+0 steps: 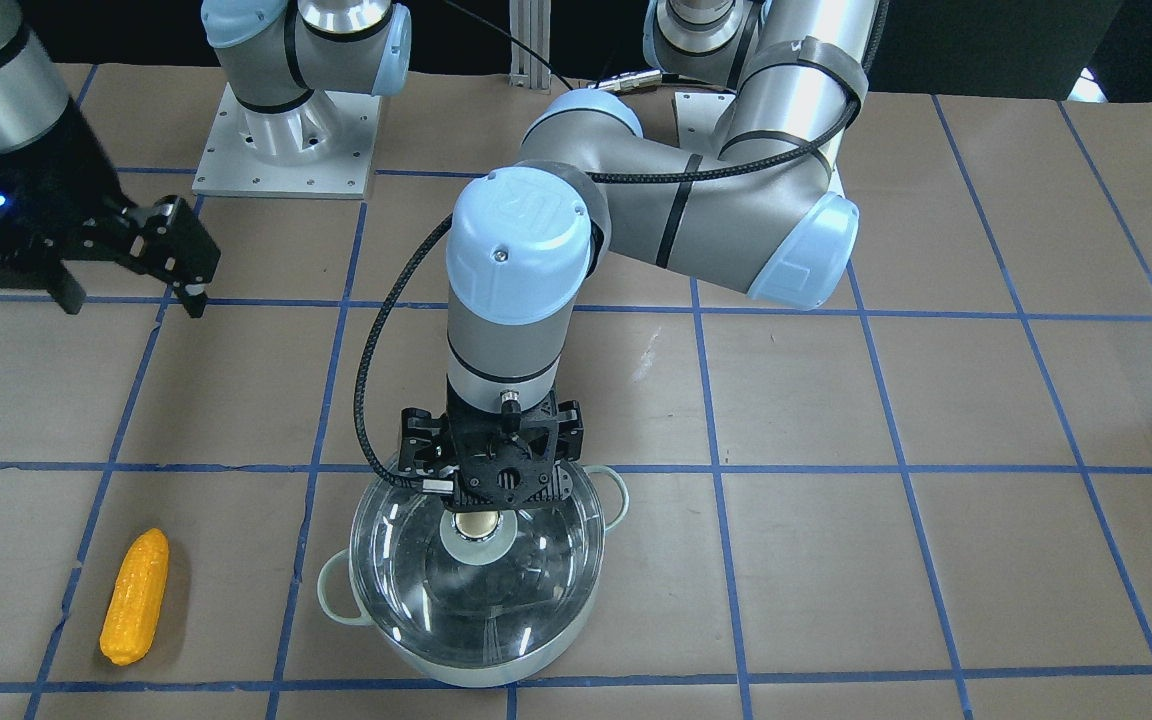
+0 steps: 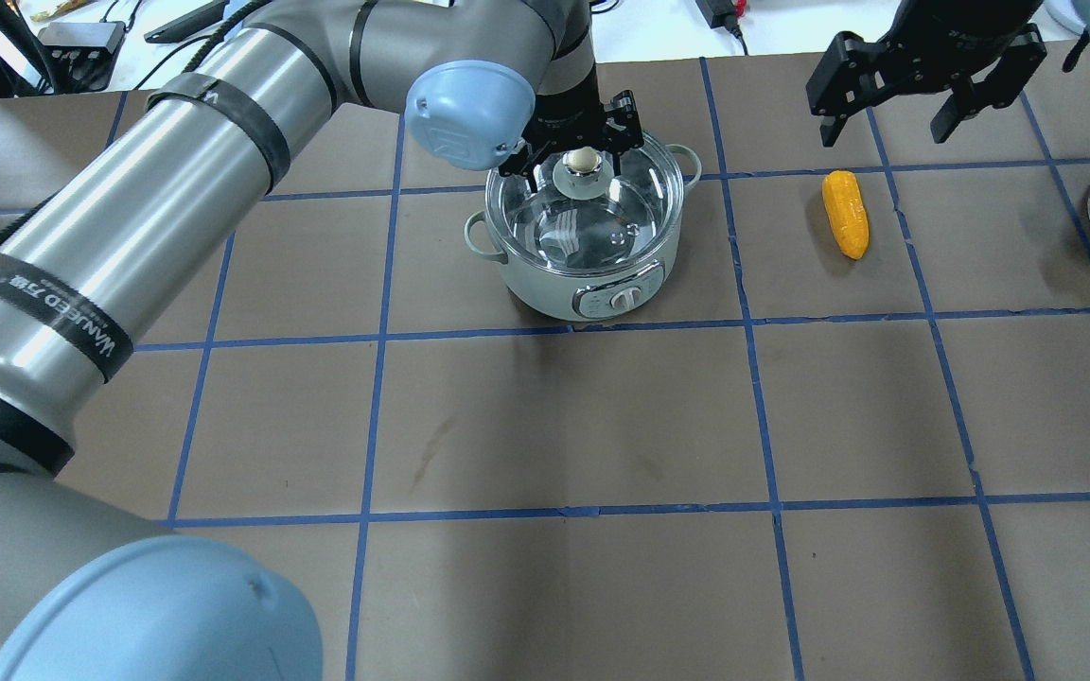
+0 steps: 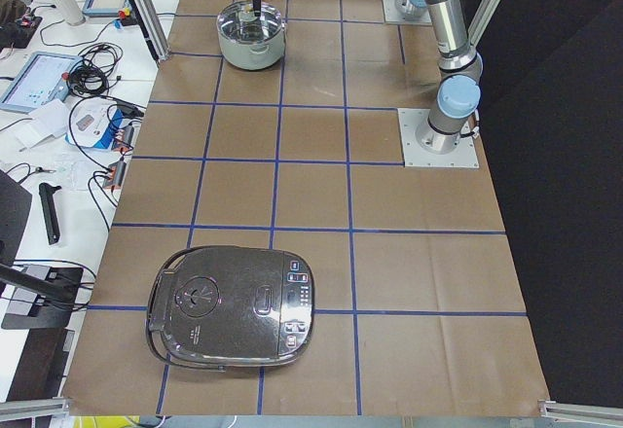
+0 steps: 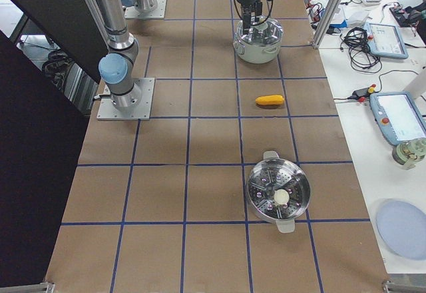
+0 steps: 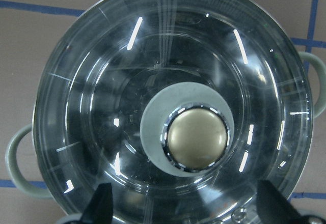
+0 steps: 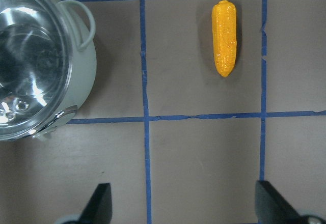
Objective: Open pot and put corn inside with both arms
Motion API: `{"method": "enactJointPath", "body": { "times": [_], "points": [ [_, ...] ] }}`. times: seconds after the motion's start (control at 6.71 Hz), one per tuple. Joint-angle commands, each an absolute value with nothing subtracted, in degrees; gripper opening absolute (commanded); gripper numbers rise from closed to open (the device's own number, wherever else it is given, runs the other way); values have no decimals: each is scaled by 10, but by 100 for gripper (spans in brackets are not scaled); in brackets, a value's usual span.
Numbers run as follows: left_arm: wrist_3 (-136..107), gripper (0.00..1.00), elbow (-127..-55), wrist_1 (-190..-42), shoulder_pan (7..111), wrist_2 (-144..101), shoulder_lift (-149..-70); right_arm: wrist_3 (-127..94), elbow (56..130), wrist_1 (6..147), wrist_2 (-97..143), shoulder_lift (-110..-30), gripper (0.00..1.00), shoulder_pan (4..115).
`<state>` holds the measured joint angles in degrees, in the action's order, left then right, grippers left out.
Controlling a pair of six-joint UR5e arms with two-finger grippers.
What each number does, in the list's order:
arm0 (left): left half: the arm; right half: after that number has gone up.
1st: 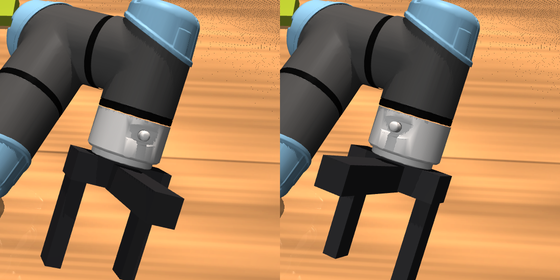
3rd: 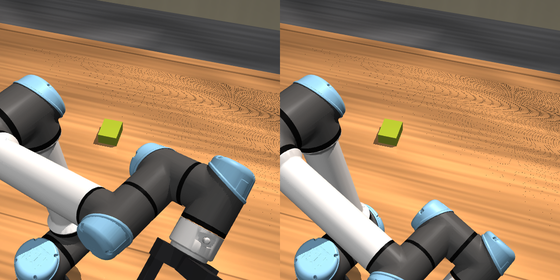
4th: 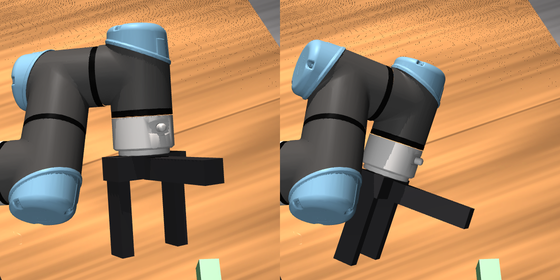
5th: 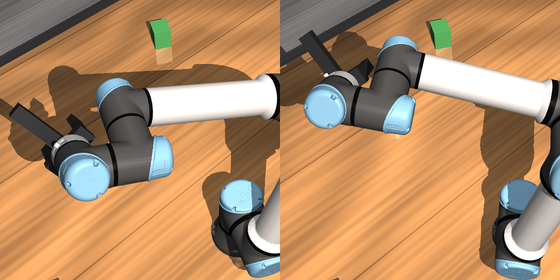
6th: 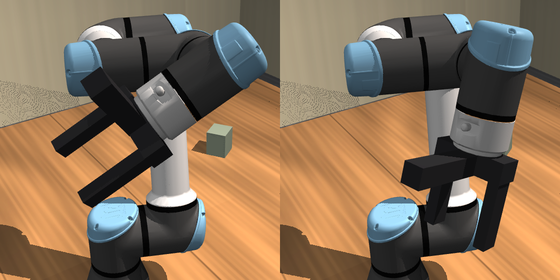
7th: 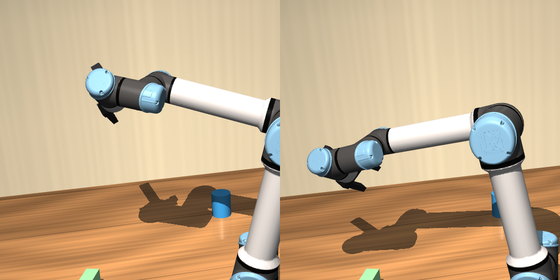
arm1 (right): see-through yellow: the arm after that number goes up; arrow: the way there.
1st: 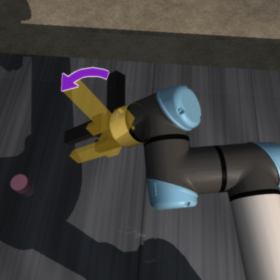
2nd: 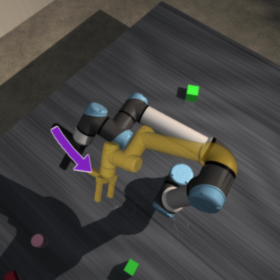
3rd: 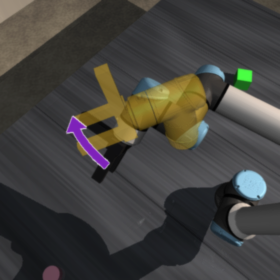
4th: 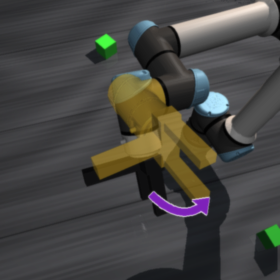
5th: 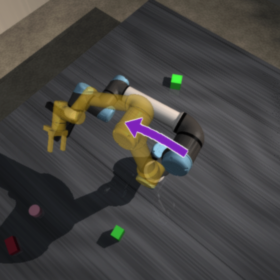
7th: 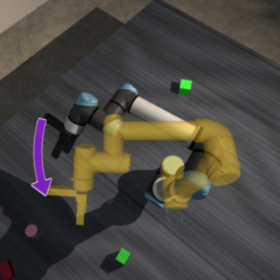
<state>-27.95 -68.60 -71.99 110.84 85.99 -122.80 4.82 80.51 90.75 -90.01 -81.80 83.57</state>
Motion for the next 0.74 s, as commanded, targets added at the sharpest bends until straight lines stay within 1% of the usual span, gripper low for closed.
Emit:
{"method": "enactJointPath", "body": {
  "times": [0.0,0.15,0.3,0.45,0.6],
  "points": [
    [-285,92,-686,-708,1110,860,-1237,79,787,971,-915,-717,98,788],
    [-284,74,-686,-708,1110,860,-1239,114,800,1051,-915,-661,98,788],
    [-283,61,-685,-708,1110,860,-1239,123,818,1154,-914,-606,98,787],
    [-284,59,-685,-706,1110,860,-1239,123,824,1210,-907,-569,96,779],
    [-285,60,-684,-706,1110,855,-1239,122,825,1219,-904,-533,93,777]
  ]
}}
